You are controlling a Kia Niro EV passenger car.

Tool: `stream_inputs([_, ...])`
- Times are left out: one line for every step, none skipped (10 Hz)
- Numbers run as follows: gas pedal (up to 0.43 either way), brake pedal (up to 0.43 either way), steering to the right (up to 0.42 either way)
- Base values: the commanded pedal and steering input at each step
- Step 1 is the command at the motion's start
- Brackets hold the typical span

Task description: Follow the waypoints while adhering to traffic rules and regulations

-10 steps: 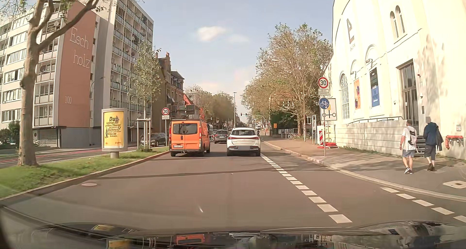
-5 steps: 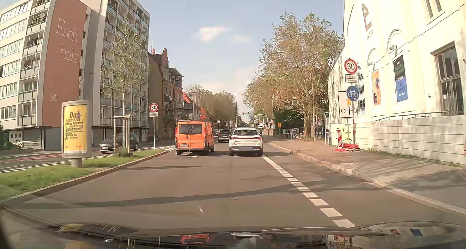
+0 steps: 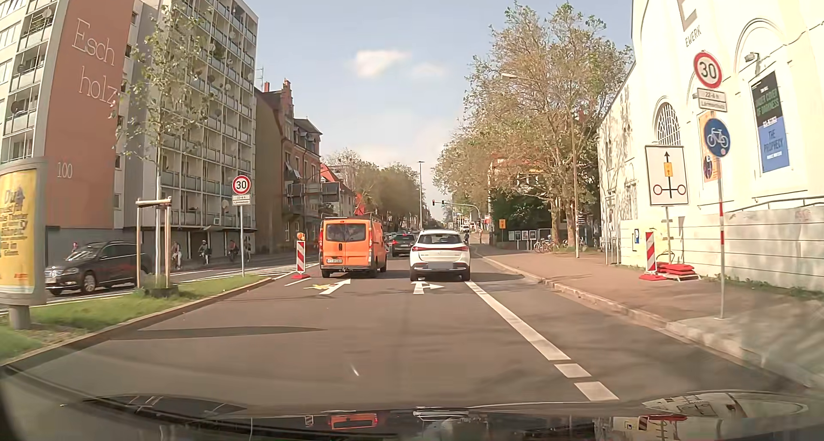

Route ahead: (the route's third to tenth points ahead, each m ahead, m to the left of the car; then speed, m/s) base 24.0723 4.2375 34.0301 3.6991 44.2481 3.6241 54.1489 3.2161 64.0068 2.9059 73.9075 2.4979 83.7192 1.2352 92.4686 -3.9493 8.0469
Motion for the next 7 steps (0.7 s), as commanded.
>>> stream_inputs([0.118,0.000,-0.008])
stream_inputs([0.098,0.000,-0.008])
stream_inputs([0.059,0.000,-0.007])
stream_inputs([0.028,0.000,-0.007])
stream_inputs([0.020,0.000,-0.007])
stream_inputs([0.020,0.000,-0.007])
stream_inputs([0.020,0.000,-0.006])
